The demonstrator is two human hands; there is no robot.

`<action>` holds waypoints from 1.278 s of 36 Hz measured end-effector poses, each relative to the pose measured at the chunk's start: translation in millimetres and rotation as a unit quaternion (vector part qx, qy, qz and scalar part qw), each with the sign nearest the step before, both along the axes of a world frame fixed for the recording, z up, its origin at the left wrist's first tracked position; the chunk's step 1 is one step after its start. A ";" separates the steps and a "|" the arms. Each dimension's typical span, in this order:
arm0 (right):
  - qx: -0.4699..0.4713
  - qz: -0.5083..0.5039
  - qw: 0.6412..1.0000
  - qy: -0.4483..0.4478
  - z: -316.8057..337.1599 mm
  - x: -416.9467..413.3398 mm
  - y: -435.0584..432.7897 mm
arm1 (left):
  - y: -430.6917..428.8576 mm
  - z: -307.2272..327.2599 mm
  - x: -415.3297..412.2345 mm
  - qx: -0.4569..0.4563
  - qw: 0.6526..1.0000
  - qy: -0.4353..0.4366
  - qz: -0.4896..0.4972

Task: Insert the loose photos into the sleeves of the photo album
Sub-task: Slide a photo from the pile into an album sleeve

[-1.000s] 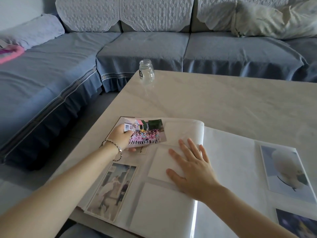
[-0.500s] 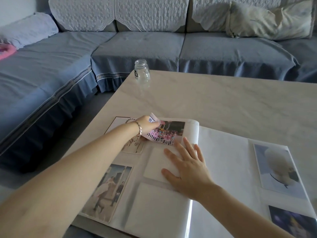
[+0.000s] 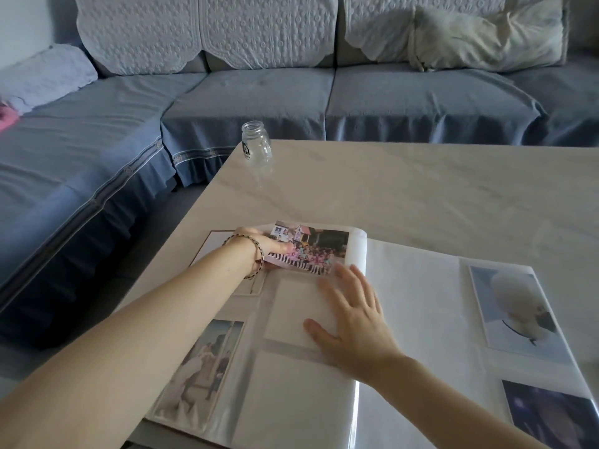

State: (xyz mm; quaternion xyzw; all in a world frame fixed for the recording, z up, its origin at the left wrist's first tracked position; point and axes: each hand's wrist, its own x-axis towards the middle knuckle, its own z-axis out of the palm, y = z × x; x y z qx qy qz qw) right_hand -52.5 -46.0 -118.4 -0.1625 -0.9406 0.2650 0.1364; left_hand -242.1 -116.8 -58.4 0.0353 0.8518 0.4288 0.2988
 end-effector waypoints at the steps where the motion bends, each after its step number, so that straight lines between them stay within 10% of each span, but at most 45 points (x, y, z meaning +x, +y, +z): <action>1: -0.040 -0.013 0.999 -0.013 0.6 2.4 -0.7 | 0.0 2.4 1.2 0.003 1.000 0.007 0.006; 12: -0.190 -0.036 0.981 -0.020 8.2 21.1 6.0 | 10.1 34.5 15.7 0.018 0.988 0.139 -0.057; 46: -0.189 -0.024 0.981 -0.027 7.0 26.9 15.7 | 14.2 40.2 35.3 -0.011 0.955 0.286 -0.073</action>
